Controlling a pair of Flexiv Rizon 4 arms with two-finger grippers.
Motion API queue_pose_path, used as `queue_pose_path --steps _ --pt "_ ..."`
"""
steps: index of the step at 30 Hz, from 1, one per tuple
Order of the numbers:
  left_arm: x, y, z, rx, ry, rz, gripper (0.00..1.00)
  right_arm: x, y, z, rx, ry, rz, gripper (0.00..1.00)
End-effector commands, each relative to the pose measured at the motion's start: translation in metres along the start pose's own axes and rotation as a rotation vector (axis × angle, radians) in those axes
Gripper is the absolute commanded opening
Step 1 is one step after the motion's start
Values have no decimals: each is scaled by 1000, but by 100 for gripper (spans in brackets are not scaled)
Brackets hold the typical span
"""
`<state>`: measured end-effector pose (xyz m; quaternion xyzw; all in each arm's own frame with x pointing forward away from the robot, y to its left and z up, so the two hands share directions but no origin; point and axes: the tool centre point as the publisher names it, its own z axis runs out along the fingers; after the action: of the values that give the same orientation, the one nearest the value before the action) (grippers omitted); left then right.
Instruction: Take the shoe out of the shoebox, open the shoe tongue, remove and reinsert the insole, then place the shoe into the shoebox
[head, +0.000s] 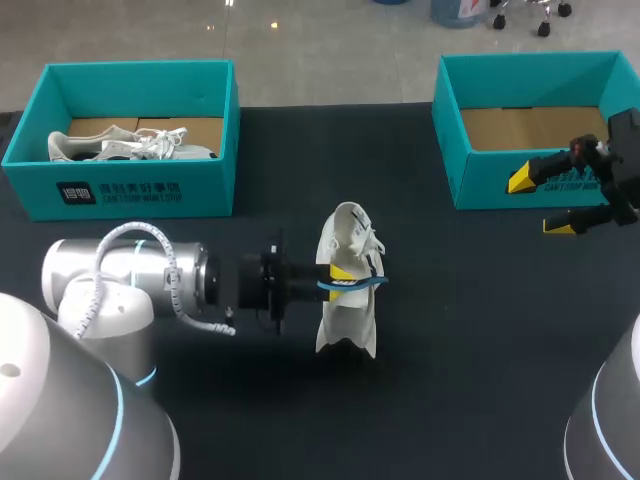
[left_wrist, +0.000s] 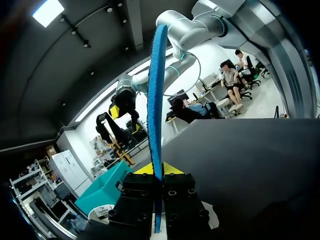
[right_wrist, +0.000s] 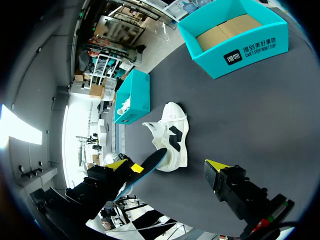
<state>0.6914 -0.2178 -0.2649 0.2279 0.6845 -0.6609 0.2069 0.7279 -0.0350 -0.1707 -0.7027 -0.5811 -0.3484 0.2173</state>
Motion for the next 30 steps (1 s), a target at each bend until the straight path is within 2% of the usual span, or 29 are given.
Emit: queue_pose_path --steps 1,8,18,30 --pt "2 5 2 -1 -3 -11 0 0 -1 0 -1 -3 2 100" --pt "1 9 -4 -5 3 -30 0 0 -1 0 -1 -3 2 100" --pt "0 29 -6 -12 10 -41 0 0 -1 0 -1 -3 2 100" --pt "-6 46 -8 -4 74 20 0 0 -1 0 -1 -3 2 100"
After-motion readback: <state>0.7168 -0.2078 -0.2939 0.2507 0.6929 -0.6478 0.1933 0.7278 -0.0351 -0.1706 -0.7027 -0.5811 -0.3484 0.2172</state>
